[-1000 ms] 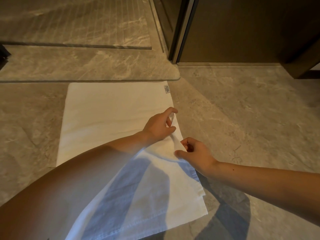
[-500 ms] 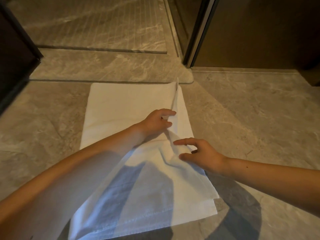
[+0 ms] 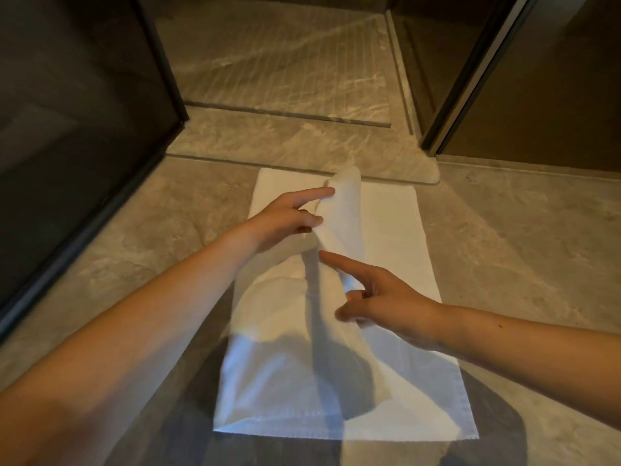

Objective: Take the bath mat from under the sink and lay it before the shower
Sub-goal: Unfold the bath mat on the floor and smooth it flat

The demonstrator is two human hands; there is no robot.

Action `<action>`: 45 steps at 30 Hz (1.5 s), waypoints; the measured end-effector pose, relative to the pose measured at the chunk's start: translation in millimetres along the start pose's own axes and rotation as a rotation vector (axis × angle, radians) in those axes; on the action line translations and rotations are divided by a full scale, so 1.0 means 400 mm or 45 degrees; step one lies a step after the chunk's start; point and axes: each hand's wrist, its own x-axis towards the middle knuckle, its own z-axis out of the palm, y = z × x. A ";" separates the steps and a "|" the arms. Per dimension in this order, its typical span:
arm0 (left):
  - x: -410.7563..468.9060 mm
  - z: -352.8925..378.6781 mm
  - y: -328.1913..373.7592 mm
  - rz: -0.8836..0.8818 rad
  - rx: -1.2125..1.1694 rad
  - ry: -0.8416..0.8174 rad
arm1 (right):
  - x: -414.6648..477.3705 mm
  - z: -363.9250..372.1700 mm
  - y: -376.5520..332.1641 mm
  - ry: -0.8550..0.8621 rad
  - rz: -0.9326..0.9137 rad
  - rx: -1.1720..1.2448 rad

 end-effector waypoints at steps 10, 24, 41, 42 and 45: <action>-0.220 -0.272 0.038 0.021 0.116 0.301 | 0.159 0.212 -0.142 -0.251 -0.155 0.057; -0.433 -0.515 -0.032 -0.217 0.216 0.532 | 0.340 0.508 -0.166 -0.555 -0.233 0.285; -0.381 -0.559 -0.229 -0.425 0.957 0.763 | 0.458 0.621 -0.071 -0.404 -0.116 0.058; -0.375 -0.550 -0.230 -0.431 1.157 0.788 | 0.451 0.610 -0.068 -0.274 -0.242 -0.037; -0.353 -0.501 -0.221 -0.245 1.616 0.815 | 0.449 0.528 -0.048 0.125 -0.668 -0.320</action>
